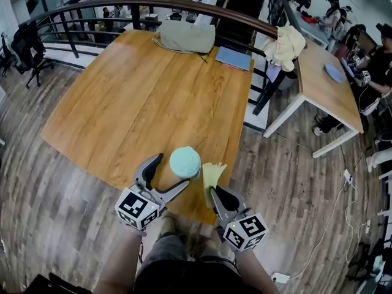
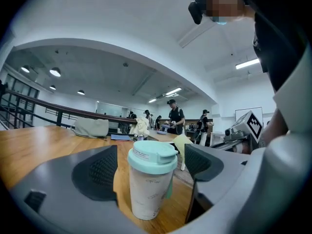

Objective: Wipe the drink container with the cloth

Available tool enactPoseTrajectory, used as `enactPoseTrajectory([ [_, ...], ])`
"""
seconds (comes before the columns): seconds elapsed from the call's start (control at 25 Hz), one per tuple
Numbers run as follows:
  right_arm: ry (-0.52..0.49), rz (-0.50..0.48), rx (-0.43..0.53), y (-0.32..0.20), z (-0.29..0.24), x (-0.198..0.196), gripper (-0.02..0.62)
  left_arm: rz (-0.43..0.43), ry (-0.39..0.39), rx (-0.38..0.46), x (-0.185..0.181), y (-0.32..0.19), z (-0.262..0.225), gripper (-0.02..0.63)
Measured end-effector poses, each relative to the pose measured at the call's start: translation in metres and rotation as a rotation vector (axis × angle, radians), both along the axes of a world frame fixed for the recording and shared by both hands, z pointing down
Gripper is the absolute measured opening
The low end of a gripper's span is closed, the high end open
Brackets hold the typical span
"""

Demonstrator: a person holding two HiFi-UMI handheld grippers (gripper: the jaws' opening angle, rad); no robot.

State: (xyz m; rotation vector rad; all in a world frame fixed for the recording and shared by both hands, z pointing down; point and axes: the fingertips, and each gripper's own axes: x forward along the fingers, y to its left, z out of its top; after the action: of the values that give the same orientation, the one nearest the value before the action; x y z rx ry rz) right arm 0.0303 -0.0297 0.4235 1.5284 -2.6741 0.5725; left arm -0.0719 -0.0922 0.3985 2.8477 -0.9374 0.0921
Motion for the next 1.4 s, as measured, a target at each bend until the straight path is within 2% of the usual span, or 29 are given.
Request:
enactPoseTrajectory([
  [0.16,0.0,0.055,-0.012,-0.004,0.005,-0.001,0.035,0.147,-0.04,0.027,0.013,-0.01,0.001,0.422],
  [0.36,0.007,0.113,-0.029,-0.004,0.009,-0.002,0.035,0.309,-0.052,0.025,0.03,-0.017,0.002,0.423],
  [0.72,0.033,0.172,-0.04,-0.002,0.014,-0.002,0.035,0.455,-0.046,0.051,0.048,-0.02,0.0,0.43],
  [0.96,0.027,0.196,-0.037,-0.004,0.015,-0.006,0.035,0.497,-0.069,0.097,0.052,-0.022,0.002,0.43],
  [1.4,0.013,0.182,-0.026,-0.029,0.015,-0.026,0.035,0.438,0.057,0.028,0.04,-0.051,-0.003,0.412],
])
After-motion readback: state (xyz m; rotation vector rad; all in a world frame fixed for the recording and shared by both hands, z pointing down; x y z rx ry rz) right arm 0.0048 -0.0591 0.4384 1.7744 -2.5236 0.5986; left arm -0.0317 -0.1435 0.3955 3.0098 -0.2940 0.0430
